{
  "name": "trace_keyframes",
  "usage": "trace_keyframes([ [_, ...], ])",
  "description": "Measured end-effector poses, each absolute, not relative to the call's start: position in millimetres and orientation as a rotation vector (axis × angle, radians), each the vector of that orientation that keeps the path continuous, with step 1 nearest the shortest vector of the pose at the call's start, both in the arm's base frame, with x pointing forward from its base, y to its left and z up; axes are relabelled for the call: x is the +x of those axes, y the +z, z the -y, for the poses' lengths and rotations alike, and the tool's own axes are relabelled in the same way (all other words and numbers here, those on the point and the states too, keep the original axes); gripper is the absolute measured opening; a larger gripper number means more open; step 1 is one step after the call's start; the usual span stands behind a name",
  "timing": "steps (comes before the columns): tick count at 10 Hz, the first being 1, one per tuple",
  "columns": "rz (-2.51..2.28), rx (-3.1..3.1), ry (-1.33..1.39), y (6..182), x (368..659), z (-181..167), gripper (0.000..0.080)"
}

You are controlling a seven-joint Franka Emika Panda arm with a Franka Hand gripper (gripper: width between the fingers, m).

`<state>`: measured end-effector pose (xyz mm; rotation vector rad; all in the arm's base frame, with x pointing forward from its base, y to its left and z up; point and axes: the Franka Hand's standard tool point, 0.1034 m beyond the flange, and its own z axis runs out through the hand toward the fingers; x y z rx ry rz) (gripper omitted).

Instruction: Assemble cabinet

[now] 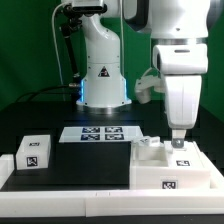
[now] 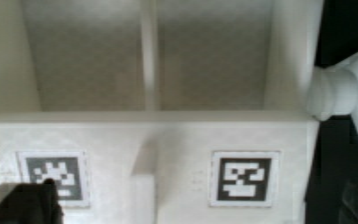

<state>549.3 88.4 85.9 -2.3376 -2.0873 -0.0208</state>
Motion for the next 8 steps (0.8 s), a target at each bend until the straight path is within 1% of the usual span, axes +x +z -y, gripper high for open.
trace_keyframes([
  [2,2.100,-2.330,0.002,91.3,525.1,-81.9,0.0797],
  [5,2.094,-2.331,0.004,88.5,526.4,-81.8,0.0797],
  [7,2.271,-2.158,0.000,88.7,526.6,-75.8,0.0797],
  [8,2.351,-2.067,0.004,88.1,521.4,-75.1,0.0797],
])
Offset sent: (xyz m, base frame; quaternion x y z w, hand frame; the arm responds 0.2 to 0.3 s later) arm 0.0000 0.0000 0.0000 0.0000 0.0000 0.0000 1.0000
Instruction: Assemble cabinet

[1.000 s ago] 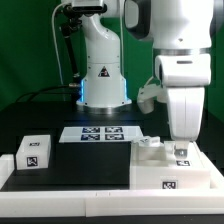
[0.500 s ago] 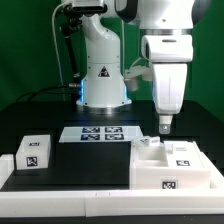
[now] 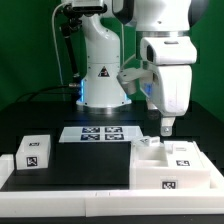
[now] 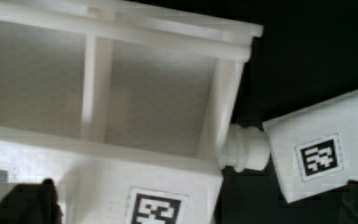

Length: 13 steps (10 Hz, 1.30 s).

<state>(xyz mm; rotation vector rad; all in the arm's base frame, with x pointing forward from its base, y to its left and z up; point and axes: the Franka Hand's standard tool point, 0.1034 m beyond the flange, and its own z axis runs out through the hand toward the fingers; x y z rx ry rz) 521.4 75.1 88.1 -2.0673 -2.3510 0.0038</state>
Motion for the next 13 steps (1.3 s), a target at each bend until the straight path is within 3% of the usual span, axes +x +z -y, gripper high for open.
trace_keyframes([
  [3,2.427,-1.959,0.031,79.2,490.4,-81.6,0.0797],
  [8,2.470,-1.908,0.025,80.8,493.5,-75.9,0.0797],
  [13,2.533,-1.770,0.051,64.2,447.9,-71.2,0.0797],
])
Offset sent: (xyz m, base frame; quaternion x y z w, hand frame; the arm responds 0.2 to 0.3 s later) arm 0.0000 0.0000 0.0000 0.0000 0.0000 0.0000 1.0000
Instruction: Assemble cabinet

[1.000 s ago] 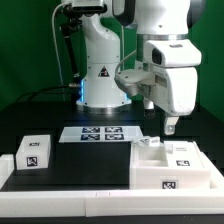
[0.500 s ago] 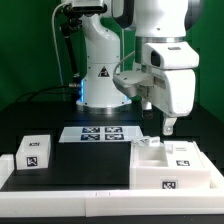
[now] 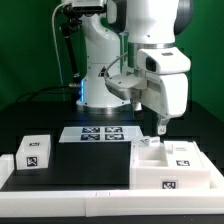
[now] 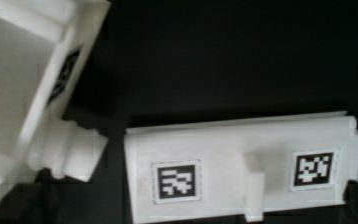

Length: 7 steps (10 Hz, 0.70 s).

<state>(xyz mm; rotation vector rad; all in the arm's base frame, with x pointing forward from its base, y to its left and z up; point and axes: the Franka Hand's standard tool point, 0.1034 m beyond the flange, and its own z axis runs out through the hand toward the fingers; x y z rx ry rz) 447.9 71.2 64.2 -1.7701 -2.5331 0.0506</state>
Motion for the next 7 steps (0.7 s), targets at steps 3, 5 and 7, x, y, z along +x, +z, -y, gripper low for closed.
trace_keyframes([
  [3,2.523,-1.781,0.054,63.7,448.4,-69.6,0.0797],
  [5,2.551,-1.788,-0.011,59.8,441.2,-75.3,0.0797],
  [7,2.547,-1.776,-0.009,51.0,423.2,-76.3,0.0797],
])
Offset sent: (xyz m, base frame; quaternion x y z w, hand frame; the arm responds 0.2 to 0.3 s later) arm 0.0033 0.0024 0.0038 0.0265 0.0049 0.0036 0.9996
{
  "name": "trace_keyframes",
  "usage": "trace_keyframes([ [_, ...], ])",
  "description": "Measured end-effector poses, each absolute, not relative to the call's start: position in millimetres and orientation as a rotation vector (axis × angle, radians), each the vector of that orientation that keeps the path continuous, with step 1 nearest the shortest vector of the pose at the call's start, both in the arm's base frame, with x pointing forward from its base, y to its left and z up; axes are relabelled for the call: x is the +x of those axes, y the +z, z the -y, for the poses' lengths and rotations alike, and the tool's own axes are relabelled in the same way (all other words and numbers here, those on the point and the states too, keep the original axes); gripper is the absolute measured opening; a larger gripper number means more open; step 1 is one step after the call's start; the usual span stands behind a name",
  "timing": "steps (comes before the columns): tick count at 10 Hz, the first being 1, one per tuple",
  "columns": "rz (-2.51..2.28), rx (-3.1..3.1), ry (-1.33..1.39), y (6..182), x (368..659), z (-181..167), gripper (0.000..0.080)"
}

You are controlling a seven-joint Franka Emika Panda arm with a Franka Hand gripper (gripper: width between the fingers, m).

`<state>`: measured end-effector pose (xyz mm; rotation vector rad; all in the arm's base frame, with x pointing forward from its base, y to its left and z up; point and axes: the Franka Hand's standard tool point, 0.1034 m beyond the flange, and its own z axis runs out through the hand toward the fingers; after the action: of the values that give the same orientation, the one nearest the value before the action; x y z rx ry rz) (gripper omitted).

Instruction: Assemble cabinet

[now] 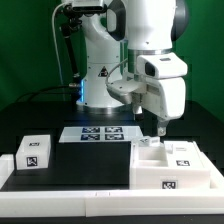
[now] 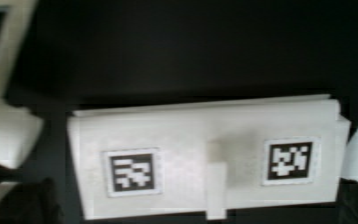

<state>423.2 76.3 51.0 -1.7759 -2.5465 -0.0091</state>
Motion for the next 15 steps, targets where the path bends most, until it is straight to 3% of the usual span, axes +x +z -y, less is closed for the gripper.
trace_keyframes([
  [6,2.581,-1.787,-0.098,46.5,424.9,-78.8,0.0797],
  [12,2.585,-1.723,-0.112,14.1,411.7,-86.5,0.0797],
  [15,2.556,-1.741,-0.100,8.6,407.4,-88.0,0.0771],
])
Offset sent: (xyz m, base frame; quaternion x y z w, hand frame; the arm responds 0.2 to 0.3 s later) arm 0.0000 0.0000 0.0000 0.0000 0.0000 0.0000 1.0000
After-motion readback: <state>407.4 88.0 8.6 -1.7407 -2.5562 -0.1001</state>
